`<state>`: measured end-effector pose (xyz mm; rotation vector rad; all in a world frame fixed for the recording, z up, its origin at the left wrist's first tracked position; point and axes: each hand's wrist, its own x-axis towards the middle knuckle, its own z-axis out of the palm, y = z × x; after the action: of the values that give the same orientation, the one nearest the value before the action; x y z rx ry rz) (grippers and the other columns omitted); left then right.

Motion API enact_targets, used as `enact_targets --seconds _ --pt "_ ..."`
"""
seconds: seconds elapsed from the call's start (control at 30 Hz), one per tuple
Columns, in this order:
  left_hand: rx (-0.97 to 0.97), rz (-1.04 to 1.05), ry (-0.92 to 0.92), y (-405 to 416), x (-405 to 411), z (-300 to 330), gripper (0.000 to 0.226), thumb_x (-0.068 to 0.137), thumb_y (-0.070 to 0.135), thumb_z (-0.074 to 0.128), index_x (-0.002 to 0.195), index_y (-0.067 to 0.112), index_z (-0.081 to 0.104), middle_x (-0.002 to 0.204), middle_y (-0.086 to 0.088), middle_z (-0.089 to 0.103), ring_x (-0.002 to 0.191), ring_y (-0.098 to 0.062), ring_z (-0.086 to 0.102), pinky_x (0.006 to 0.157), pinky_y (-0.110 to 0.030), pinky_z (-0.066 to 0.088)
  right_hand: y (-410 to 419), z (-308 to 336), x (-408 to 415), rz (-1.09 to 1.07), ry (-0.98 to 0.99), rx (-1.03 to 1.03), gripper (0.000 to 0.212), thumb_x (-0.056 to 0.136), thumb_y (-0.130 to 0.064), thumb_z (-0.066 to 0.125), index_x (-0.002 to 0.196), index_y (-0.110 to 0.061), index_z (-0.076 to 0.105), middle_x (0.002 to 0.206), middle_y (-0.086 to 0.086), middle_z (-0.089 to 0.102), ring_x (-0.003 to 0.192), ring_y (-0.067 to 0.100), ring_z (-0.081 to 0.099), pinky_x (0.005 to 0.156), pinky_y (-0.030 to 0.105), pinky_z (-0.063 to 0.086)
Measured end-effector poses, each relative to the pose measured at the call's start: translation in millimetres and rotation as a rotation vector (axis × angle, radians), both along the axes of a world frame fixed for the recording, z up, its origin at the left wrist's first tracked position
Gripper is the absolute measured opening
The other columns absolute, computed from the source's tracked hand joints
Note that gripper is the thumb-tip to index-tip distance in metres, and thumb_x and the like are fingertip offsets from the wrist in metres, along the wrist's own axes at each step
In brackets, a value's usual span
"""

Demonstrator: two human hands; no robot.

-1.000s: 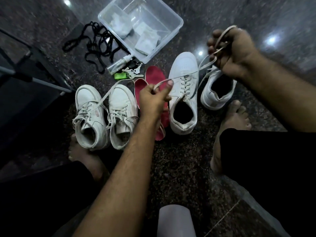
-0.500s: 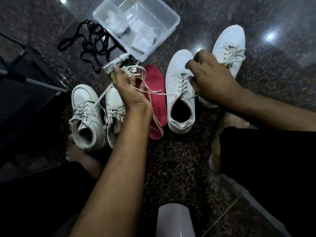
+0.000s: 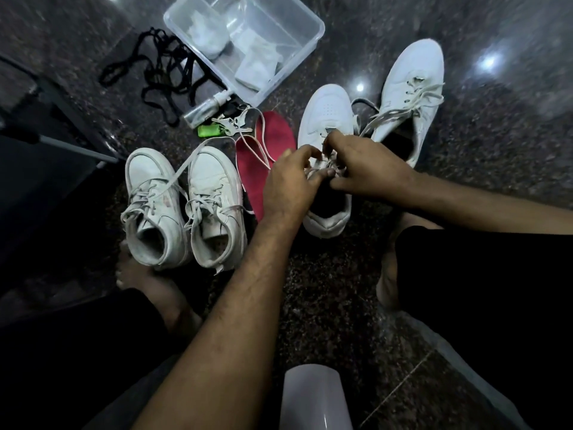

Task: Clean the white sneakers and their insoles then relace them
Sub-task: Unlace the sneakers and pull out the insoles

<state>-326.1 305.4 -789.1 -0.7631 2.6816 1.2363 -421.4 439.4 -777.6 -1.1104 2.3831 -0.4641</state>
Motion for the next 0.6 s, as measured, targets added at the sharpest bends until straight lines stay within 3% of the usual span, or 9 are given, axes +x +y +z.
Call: enact_targets --seconds 0.2,0.43,0.53,0.6 --pt "-0.182 -0.074 0.038 -4.2 5.9 -8.2 0.018 0.093 0.025 0.060 0.105 0.015 0.069 0.095 -0.007 0.068 0.090 -0.029 0.064 0.073 -0.041 0.050 0.5 -4.6 2.0 -0.090 0.089 0.015 0.029 0.089 -0.026 0.048 0.116 -0.017 0.040 0.105 0.012 0.057 0.089 0.039 0.060 0.073 0.046 0.050" --pt "-0.392 0.053 -0.034 3.6 4.9 -4.8 0.021 0.098 0.030 0.055 0.103 0.010 0.057 0.099 -0.008 0.064 0.091 -0.032 0.063 0.065 -0.036 0.034 13.8 -7.4 -8.6 -0.155 0.170 0.121 0.017 0.099 -0.017 0.040 0.114 -0.013 0.032 0.106 0.018 0.049 0.087 0.048 0.059 0.074 0.055 0.049" --pt "-0.424 0.077 -0.048 4.2 6.0 -3.6 0.022 0.096 0.037 0.056 0.104 0.016 0.059 0.099 -0.002 0.065 0.092 -0.029 0.064 0.065 -0.035 0.036 10.7 -4.2 -7.6 -0.119 0.244 0.162 0.017 0.100 -0.013 0.038 0.116 -0.012 0.034 0.109 0.016 0.043 0.083 0.045 0.059 0.061 0.049 0.045" --pt "-0.379 0.103 -0.037 4.0 6.1 -3.4 0.021 0.094 0.038 0.058 0.106 0.021 0.059 0.100 0.001 0.065 0.092 -0.027 0.064 0.066 -0.034 0.040 12.2 1.3 -5.3 -0.030 0.402 0.152 0.020 0.099 -0.016 0.043 0.119 -0.012 0.039 0.116 0.016 0.042 0.089 0.039 0.058 0.050 0.040 0.036"
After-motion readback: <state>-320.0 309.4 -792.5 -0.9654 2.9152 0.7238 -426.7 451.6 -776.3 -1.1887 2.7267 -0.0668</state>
